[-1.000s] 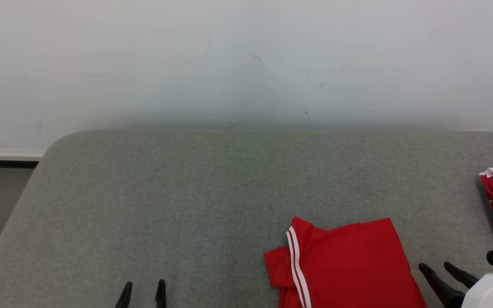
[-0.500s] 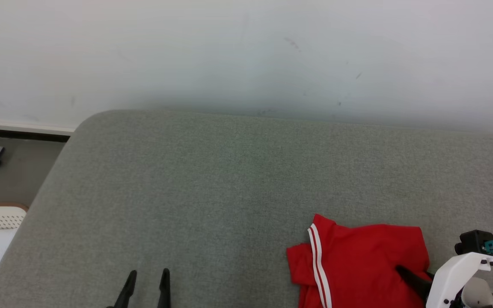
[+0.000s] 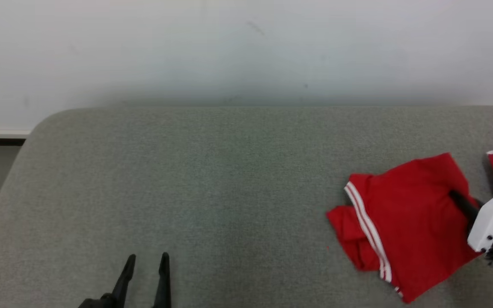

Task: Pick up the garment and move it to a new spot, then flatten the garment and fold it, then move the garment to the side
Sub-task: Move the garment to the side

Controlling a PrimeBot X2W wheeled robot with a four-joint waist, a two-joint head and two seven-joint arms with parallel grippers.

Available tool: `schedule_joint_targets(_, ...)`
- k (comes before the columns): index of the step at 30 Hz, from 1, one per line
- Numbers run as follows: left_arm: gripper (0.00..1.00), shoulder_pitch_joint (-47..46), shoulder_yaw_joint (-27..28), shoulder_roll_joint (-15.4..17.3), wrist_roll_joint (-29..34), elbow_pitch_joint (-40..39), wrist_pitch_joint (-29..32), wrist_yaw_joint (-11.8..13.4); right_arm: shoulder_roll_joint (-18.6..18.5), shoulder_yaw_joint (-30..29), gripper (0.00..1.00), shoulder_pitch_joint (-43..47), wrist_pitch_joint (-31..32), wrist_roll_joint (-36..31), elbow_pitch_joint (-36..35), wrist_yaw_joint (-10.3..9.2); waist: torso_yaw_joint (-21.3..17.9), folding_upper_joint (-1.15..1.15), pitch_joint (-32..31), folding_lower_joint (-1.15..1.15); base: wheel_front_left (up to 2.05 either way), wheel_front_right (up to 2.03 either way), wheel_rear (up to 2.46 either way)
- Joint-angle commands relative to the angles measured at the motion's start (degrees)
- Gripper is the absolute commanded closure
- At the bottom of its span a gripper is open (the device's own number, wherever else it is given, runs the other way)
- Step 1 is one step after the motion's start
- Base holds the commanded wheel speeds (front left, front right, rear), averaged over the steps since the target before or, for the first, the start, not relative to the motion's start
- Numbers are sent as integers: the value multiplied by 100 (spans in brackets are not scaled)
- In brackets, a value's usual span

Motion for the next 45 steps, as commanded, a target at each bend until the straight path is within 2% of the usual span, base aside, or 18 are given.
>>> schedule_joint_targets(1, 0, -136, 20, 20, 14, -20, -8, -30, -169, -128, 100, -299, -102, -133, 88, 1, -306, 0, 280, 0, 0, 0, 0)
schedule_joint_targets(8, 0, -596, -99, 20, 233, -14, -8, -169, -721, -860, 100, -1187, -425, -445, 574, 1, -610, 0, 879, 0, 0, 0, 0)
schedule_joint_targets(16, 0, -860, -177, 21, 343, 118, -8, -211, -1015, -1639, 100, -1763, -517, -787, 1262, 0, -626, 0, 1252, 0, 0, 0, 0)
schedule_joint_targets(17, 0, -866, -170, 21, 341, 133, -8, -216, -1024, -1722, 78, -1817, -586, -918, 1399, 0, -622, 0, 1266, 0, 0, 0, 0)
schedule_joint_targets(18, 0, -872, -168, 21, 356, 149, -8, -222, -1051, -1810, 31, -1871, -690, -1073, 1567, 0, -617, 0, 1278, 0, 0, 0, 0)
schedule_joint_targets(19, 0, -879, -162, 21, 368, 160, -8, -221, -1060, -1930, 0, -1925, -781, -1225, 1786, -1, -611, 0, 1286, 0, 0, 0, 0)
schedule_joint_targets(25, 0, -895, -107, 21, 314, 195, -8, -198, -949, -2336, 0, -2007, -1653, -2145, 2492, 0, -542, 0, 1200, 0, 0, 0, 0)
schedule_joint_targets(31, 0, -697, -48, 21, 196, 172, -8, -140, -689, -2390, 0, -1453, -2531, -2639, 2292, 0, -502, 0, 823, 0, 0, 0, 0)
schedule_joint_targets(32, 0, -697, -48, 21, 196, 172, -8, -140, -689, -2390, 0, -1453, -2531, -2639, 2292, 0, -502, 0, 823, 0, 0, 0, 0)
schedule_joint_targets(39, 0, -384, 99, 21, 83, 124, -8, 9, -213, -2448, 0, -148, -3412, -2935, 1378, 0, -446, 0, 160, 0, 0, 0, 0)
schedule_joint_targets(45, 0, -15, 295, 22, 226, 92, -8, 181, 487, -2723, 0, 1159, -3609, -3402, 197, 0, -497, 0, -316, 0, 0, 0, 0)
